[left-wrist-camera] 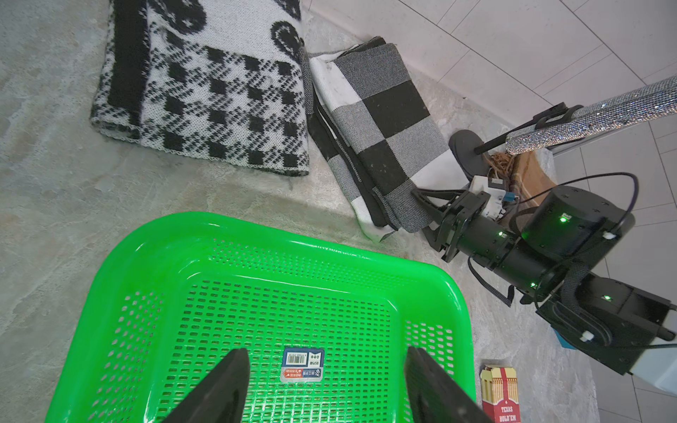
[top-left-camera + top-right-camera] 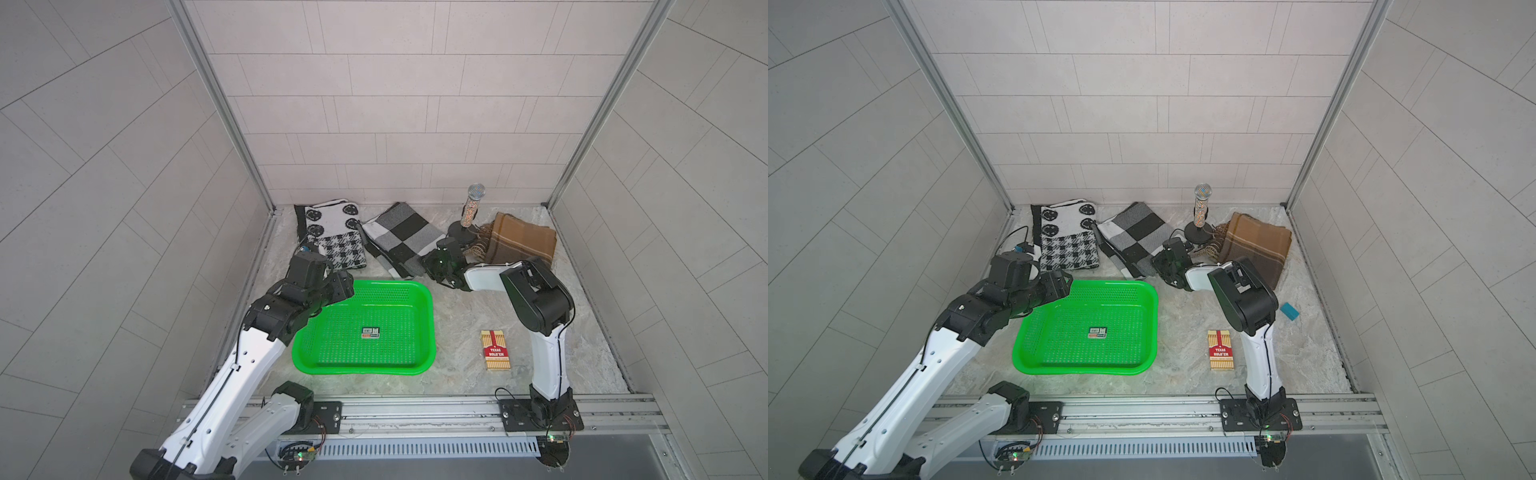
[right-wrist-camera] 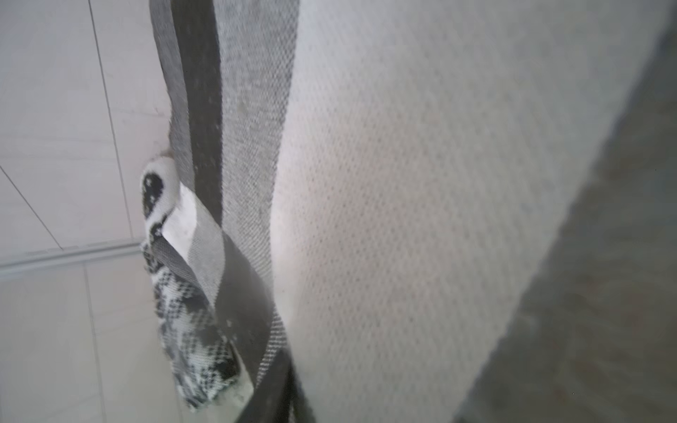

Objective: Put the folded scarf in the basket
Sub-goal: Pick up the scarf at the center of the board.

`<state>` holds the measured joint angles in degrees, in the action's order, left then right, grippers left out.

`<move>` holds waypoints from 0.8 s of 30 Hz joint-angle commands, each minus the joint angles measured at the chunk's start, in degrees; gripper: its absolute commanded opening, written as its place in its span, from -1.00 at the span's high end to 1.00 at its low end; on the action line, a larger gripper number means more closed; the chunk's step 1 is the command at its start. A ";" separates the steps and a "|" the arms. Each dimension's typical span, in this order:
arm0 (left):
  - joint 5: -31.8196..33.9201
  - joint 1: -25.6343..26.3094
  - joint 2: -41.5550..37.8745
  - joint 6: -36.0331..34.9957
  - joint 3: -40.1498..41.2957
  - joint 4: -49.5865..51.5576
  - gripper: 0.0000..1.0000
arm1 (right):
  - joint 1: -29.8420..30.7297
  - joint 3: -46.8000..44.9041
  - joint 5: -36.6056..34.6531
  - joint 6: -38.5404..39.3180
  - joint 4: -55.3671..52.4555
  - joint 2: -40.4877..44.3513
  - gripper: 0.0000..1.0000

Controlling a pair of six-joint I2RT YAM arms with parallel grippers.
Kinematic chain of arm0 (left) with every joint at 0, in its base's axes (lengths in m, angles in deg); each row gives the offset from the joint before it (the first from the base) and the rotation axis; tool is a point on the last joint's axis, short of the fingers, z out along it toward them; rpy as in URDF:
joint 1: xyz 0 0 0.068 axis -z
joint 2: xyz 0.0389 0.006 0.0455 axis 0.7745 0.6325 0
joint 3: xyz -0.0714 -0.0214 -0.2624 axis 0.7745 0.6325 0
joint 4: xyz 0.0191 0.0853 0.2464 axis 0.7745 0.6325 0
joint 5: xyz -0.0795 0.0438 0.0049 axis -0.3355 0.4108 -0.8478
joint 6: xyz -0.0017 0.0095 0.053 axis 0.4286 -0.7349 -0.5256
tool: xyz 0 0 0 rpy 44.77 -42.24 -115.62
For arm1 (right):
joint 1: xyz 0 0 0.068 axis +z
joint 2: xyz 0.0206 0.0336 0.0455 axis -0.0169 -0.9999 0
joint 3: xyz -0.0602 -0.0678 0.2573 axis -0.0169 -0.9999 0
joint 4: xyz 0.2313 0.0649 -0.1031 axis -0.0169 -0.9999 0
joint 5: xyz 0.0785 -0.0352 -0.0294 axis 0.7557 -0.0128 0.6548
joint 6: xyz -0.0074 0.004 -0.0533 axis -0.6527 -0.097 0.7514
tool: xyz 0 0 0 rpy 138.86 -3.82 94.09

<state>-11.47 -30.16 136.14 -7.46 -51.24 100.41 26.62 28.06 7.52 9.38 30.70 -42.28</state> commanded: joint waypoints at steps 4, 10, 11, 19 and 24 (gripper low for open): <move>-0.25 -0.12 -0.29 -0.37 -1.54 0.87 -0.46 | 0.74 0.71 -1.88 -0.47 -3.86 0.41 1.00; -0.62 -0.12 -0.17 -0.20 -0.81 0.30 -0.46 | 2.46 -0.29 -5.61 2.67 -9.98 8.05 1.00; -0.72 -0.10 -0.13 -0.20 -0.69 0.07 -0.46 | 2.69 -0.64 -6.07 2.89 -11.21 9.32 1.00; -2.42 -0.08 2.50 -1.29 -1.04 -1.66 -0.49 | 2.20 -6.40 -3.54 6.43 -19.79 17.44 1.00; -4.48 0.18 6.44 -4.72 -3.67 -2.73 -0.53 | 0.60 -13.64 -2.20 9.75 -21.97 23.48 1.00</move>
<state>-14.51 -30.12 141.48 -9.20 -52.33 99.38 28.06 17.19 5.03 15.74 13.47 -22.37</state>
